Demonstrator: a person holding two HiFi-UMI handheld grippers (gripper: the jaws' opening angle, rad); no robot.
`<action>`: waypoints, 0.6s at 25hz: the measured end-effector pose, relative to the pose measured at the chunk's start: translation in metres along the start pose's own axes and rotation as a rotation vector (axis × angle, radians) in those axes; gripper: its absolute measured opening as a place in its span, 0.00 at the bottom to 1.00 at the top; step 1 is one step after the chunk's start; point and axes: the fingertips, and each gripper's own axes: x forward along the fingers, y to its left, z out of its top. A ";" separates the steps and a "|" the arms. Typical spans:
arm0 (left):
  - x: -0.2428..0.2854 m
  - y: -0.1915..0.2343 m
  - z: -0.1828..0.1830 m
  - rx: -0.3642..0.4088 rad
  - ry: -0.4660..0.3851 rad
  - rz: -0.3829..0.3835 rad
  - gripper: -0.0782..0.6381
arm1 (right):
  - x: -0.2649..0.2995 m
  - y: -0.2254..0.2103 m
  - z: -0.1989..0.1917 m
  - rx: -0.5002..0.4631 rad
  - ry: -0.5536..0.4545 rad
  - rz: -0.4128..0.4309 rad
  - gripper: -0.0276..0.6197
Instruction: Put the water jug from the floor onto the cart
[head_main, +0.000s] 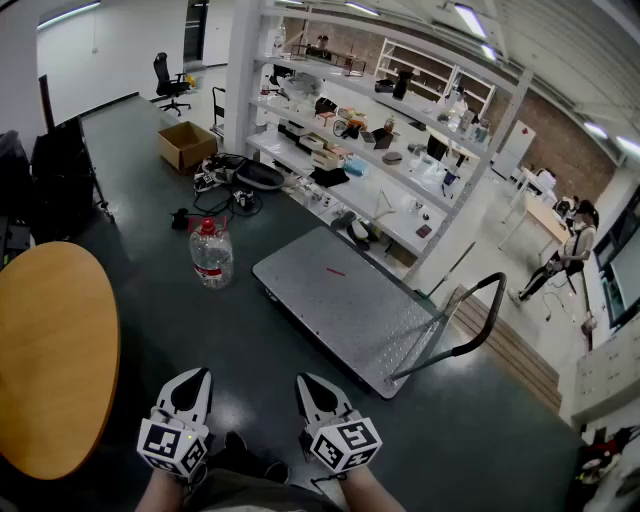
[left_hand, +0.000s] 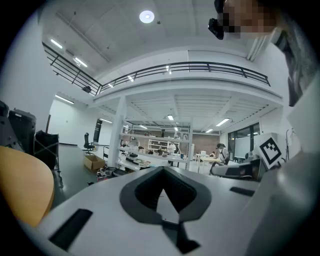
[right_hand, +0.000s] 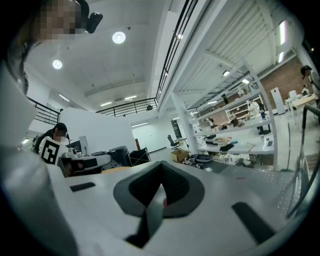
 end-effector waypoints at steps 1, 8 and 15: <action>0.002 0.001 0.000 0.002 0.002 -0.002 0.12 | 0.003 -0.001 0.001 -0.001 0.001 0.000 0.03; 0.008 0.018 -0.007 -0.001 0.026 0.029 0.12 | 0.018 -0.004 -0.002 -0.006 0.014 0.008 0.03; 0.015 0.039 -0.008 -0.021 0.045 0.047 0.12 | 0.042 0.000 -0.003 -0.003 0.041 0.030 0.03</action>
